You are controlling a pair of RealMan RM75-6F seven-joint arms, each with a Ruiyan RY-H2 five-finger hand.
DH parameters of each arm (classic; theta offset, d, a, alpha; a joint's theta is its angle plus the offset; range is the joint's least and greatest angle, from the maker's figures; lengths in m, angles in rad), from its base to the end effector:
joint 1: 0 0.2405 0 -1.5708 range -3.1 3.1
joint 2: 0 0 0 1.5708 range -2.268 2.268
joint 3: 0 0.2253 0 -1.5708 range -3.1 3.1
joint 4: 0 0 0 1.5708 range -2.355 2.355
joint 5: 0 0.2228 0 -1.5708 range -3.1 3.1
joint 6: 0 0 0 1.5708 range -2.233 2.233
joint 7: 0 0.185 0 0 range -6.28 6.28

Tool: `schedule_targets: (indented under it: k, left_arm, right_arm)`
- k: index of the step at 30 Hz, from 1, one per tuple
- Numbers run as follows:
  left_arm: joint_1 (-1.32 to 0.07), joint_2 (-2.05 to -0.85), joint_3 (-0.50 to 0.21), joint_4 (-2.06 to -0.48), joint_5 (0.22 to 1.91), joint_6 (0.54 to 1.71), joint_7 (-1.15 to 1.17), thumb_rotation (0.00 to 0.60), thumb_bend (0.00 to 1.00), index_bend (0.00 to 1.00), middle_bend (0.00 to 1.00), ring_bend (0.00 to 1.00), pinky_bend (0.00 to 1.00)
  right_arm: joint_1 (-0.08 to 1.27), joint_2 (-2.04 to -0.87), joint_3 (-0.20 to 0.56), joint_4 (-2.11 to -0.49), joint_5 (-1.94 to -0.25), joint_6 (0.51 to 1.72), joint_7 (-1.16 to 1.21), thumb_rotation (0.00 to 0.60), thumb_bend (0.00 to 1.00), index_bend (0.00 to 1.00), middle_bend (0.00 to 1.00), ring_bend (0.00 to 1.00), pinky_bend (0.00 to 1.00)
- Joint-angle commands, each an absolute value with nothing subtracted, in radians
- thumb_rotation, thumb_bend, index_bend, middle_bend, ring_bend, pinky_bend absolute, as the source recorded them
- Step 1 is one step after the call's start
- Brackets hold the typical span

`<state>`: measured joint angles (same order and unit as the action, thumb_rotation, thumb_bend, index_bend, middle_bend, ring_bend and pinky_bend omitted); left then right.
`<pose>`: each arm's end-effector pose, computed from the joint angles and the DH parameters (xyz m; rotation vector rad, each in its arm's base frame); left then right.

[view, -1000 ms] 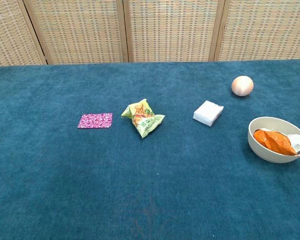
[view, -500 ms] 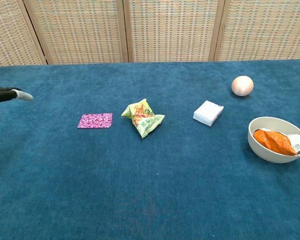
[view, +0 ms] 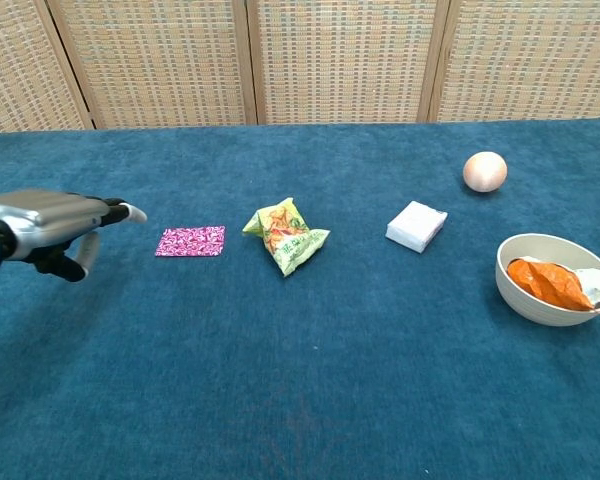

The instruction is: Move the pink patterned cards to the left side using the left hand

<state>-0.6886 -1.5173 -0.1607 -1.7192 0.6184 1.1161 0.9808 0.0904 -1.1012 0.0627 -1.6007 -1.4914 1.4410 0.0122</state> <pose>-0.1617 0.3227 -0.0434 -1.7976 -0.9289 -0.4047 -0.2945 -0.2255 0.1360 1.3993 -0.9141 0.8779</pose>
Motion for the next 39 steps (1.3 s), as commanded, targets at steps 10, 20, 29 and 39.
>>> schedule_targets:
  k: [10, 20, 29, 39]
  left_arm:
    - [-0.770, -1.629, -0.167, -1.608, 0.542, 1.149, 1.028, 0.600, 0.96, 0.06, 0.00, 0.00, 0.00]
    - [-0.812, -1.697, -0.162, -1.548, 0.515, 1.146, 1.035, 0.600, 0.96, 0.06, 0.00, 0.00, 0.00]
    - [-0.836, -1.743, -0.151, -1.498, 0.500, 1.138, 1.036, 0.600, 0.96, 0.06, 0.00, 0.00, 0.00]
    - [-0.848, -1.777, -0.139, -1.469, 0.495, 1.136, 1.035, 0.600, 0.96, 0.06, 0.00, 0.00, 0.00]
  right_arm:
    - [0.095, -1.091, 0.063, -1.595, -1.486, 1.427, 0.049, 0.600, 0.13, 0.00, 0.00, 0.00, 0.00]
    - [0.098, -1.087, 0.062, -1.591, -1.482, 1.418, 0.065, 0.600, 0.13, 0.00, 0.00, 0.00, 0.00]
    - [0.099, -1.083, 0.064, -1.589, -1.475, 1.414, 0.079, 0.600, 0.13, 0.00, 0.00, 0.00, 0.00]
    - [0.100, -1.082, 0.063, -1.589, -1.477, 1.413, 0.081, 0.600, 0.13, 0.00, 0.00, 0.00, 0.00]
